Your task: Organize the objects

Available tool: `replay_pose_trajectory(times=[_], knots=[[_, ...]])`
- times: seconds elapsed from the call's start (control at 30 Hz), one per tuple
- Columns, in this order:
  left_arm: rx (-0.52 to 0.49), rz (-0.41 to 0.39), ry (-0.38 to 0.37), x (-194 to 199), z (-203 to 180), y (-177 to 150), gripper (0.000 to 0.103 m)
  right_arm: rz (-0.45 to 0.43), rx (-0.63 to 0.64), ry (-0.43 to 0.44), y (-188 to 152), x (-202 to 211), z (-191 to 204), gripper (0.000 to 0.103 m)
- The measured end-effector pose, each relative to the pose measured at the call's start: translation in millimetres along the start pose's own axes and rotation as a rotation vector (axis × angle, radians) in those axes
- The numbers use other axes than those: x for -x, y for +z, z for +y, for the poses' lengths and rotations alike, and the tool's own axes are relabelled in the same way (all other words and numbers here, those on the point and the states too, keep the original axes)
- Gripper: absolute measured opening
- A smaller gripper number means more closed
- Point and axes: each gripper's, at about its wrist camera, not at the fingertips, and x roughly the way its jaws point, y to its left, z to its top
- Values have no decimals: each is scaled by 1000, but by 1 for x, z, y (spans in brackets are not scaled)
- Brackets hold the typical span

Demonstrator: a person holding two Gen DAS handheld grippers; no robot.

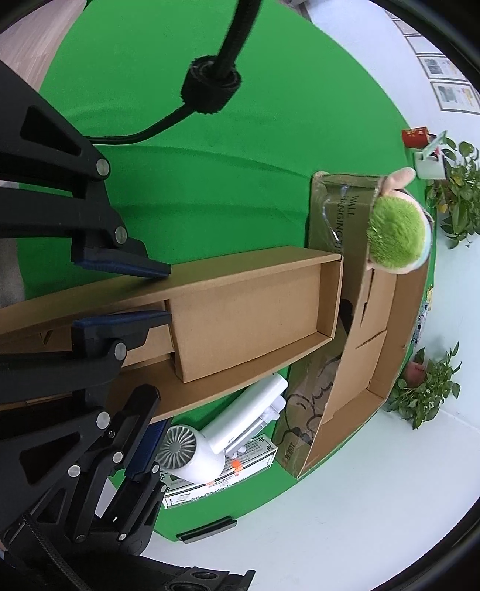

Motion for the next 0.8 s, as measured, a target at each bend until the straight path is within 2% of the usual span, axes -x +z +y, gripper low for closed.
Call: replay_pose_trajectory(times=[0.17, 0.37, 0.57, 0.8], knots=[[-14, -50, 12, 18, -10, 4, 12, -73, 18, -29, 4, 17, 8, 15], [-91, -171, 33, 50, -40, 17, 12, -176, 15, -59, 11, 45, 8, 14], [-152, -272, 47, 75, -72, 43, 12, -274, 23, -94, 32, 68, -1, 14], [-195, -344, 41, 93, -91, 81, 12, -372, 40, -136, 65, 82, -11, 13]])
